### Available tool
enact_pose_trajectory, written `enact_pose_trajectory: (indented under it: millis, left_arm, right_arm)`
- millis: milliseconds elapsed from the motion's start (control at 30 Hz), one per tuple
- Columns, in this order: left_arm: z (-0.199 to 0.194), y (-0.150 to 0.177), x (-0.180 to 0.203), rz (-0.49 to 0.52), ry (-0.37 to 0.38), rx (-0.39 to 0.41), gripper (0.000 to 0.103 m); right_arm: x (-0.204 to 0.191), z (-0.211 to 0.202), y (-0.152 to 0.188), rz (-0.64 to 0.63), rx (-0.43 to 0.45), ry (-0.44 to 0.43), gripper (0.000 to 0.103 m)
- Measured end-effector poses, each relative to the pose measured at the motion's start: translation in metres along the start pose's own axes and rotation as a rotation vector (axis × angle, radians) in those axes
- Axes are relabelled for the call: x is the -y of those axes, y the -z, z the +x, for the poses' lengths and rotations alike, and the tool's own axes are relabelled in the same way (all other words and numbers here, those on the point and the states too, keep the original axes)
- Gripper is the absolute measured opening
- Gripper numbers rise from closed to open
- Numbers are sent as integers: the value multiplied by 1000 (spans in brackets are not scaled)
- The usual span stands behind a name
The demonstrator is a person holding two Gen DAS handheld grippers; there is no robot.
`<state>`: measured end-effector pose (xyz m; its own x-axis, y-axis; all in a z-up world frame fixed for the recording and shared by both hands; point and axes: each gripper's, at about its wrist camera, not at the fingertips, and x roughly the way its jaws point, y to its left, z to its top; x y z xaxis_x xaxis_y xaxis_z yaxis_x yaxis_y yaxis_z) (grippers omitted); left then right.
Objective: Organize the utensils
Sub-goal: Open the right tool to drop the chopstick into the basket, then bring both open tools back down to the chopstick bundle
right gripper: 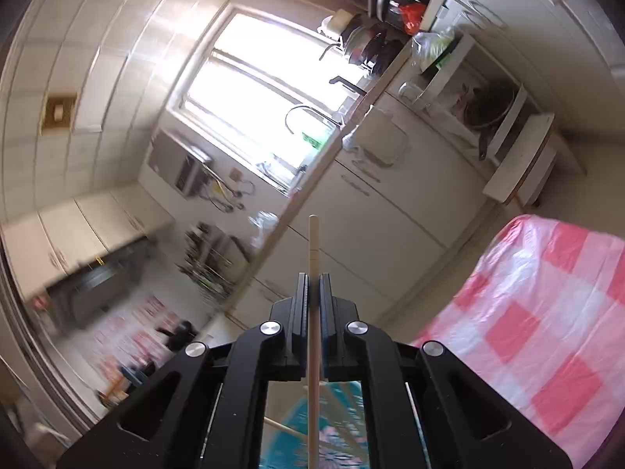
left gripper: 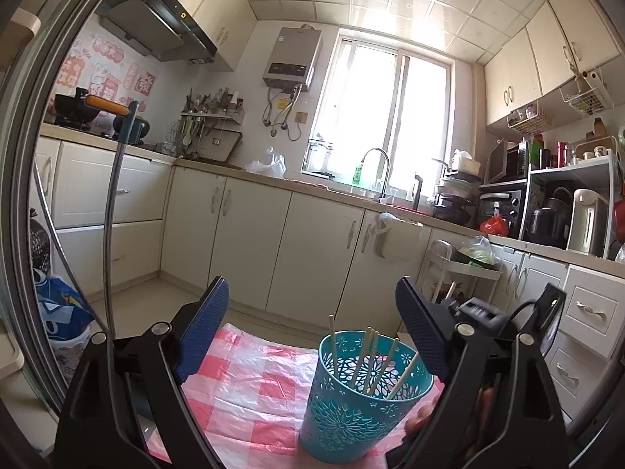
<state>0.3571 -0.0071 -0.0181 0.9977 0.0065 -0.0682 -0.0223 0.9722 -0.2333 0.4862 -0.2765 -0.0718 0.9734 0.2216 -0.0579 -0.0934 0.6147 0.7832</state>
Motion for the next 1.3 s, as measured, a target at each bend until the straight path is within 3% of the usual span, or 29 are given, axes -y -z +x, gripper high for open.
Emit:
enact_pose_trajectory:
  millis: [200,267,400,467,633,867,1300]
  left_arm:
    - [-1,2,-1,1,-2,-19,84]
    - [-1,3,-2,6,3,-38,85]
    - [0,8,-2,3,0,-86,87]
    - [3,13,0,15,-18,-124,88]
    - [-2,29,6,47,-55,-226,91]
    - [-24,52,17,165,-59,-262,95]
    - [-5,57,20,236,-64,-314,95]
  right_arm:
    - [-9,-3,23,-181,-114,34,8]
    - [-13,-13,33,-248,-177,26,23]
    - [-17,-47,44,-339,-292,21,30]
    - [-20,-70,42,-388,-351,69,47]
    - [-18,-124,46,-445,-459,175,55]
    - [-12,-125,86,-596,-634,285,57]
    - [4,-105,112,-655,-738,312,57]
